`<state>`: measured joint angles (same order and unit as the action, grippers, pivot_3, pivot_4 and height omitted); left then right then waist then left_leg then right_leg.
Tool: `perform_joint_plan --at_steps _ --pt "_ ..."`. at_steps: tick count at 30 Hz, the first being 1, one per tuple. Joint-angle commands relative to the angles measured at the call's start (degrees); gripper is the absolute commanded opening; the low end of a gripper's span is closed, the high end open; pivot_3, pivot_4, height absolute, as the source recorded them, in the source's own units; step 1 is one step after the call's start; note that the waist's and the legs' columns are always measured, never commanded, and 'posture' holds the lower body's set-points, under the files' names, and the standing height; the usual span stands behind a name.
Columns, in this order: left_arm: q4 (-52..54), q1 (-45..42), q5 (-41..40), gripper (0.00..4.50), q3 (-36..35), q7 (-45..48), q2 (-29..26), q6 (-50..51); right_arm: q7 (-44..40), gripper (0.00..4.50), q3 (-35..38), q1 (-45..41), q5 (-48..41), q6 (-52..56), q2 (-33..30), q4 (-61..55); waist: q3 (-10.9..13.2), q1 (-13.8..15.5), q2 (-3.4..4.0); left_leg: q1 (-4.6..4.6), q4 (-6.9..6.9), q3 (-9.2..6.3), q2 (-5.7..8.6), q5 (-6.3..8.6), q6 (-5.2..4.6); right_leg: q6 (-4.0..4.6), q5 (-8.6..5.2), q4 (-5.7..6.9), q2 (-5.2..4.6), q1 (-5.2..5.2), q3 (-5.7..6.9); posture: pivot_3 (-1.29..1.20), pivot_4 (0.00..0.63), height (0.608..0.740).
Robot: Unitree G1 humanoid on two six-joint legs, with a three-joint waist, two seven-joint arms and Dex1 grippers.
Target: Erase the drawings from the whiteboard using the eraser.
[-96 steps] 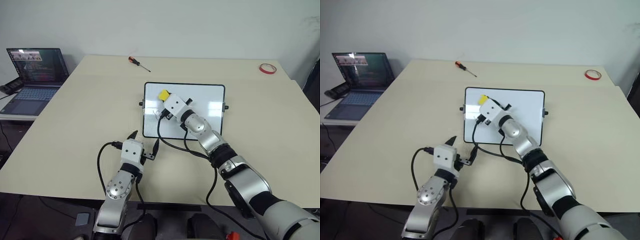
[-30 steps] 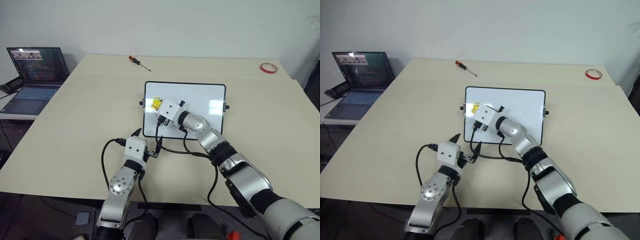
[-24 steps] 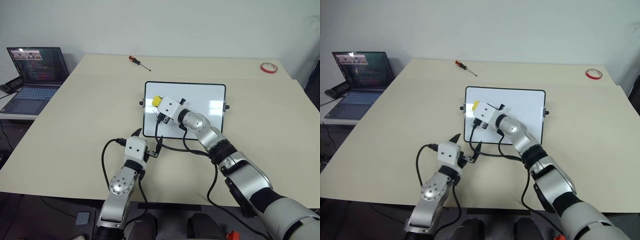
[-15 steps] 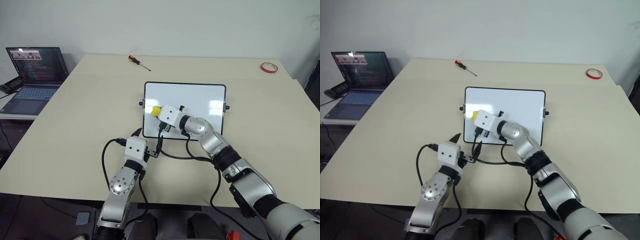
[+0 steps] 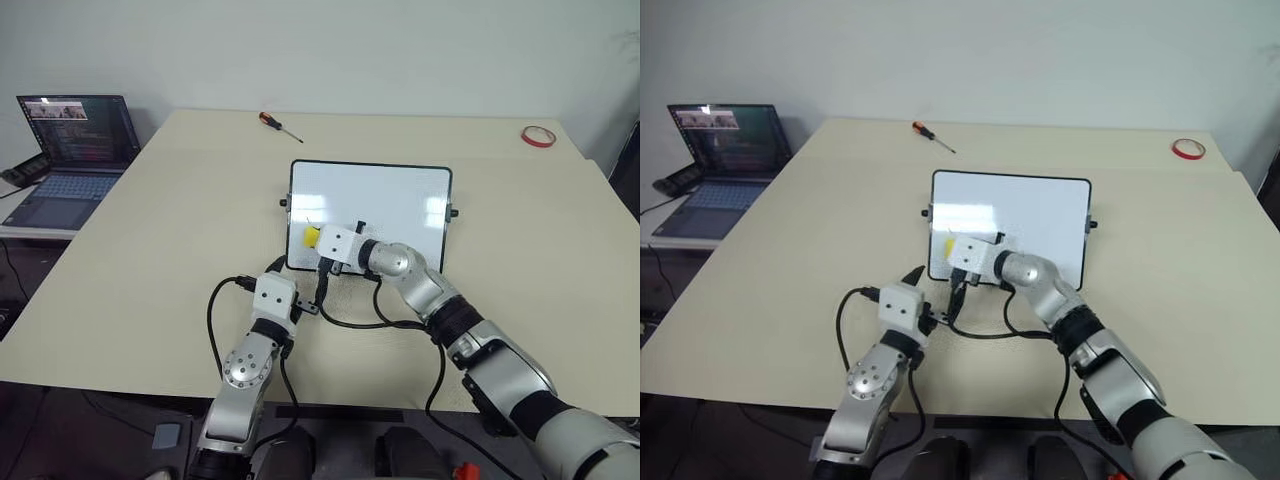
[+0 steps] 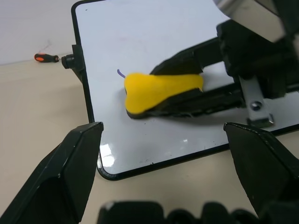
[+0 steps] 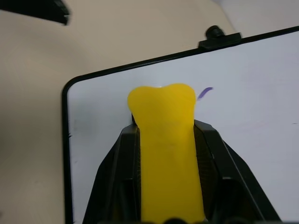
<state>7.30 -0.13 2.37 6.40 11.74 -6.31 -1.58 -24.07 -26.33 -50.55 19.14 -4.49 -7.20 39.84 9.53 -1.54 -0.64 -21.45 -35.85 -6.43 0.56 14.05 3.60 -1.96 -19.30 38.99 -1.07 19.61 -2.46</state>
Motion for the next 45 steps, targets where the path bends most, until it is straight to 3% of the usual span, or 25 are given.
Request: perform_joint_plan --at_steps 1,10,28,38,45 --pt "1.04 -0.33 -0.11 4.50 -0.04 -0.57 0.29 -1.23 5.92 1.20 3.17 -2.55 1.30 1.13 -1.08 5.71 0.01 0.00 0.00 0.00 0.00 0.00 0.00 0.00 0.00 0.01 0.01 0.00 0.00 0.00 -0.01 0.00 0.150 0.740" --pt "1.44 0.22 -0.10 4.50 -0.16 -0.95 0.15 -1.09 13.04 1.20 4.22 -8.06 0.88 -1.44 0.11 12.73 0.03 0.02 0.02 -0.36 0.00 -0.01 0.01 -0.01 0.00 0.12 0.07 0.01 0.00 0.35 0.02 0.00 0.150 0.740" --pt "1.23 -0.08 -0.05 4.50 -0.46 -1.46 -0.20 -1.04 -3.41 1.20 -3.28 -1.19 4.23 -1.24 -0.20 7.66 0.02 -0.23 0.05 -0.32 0.04 0.03 0.00 0.00 0.00 0.12 0.07 0.02 0.00 0.35 0.00 0.00 0.150 0.740" --pt "0.78 -0.12 -0.02 4.50 -0.21 -1.58 0.11 -1.28 -1.34 1.20 -0.35 -0.90 3.66 -0.04 -1.50 5.48 0.02 0.01 0.04 -0.35 0.05 0.00 0.02 0.00 0.00 0.12 0.07 0.00 -0.02 0.36 0.02 0.00 0.150 0.740" --pt "0.31 -0.96 -0.07 4.50 -0.21 -1.50 0.18 -1.37 7.63 1.20 1.78 -6.77 3.37 -0.55 0.48 12.27 0.06 0.03 0.07 -0.34 0.03 -0.01 0.02 -0.04 0.01 0.13 0.08 0.04 -0.01 0.37 0.03 0.00 0.150 0.740"
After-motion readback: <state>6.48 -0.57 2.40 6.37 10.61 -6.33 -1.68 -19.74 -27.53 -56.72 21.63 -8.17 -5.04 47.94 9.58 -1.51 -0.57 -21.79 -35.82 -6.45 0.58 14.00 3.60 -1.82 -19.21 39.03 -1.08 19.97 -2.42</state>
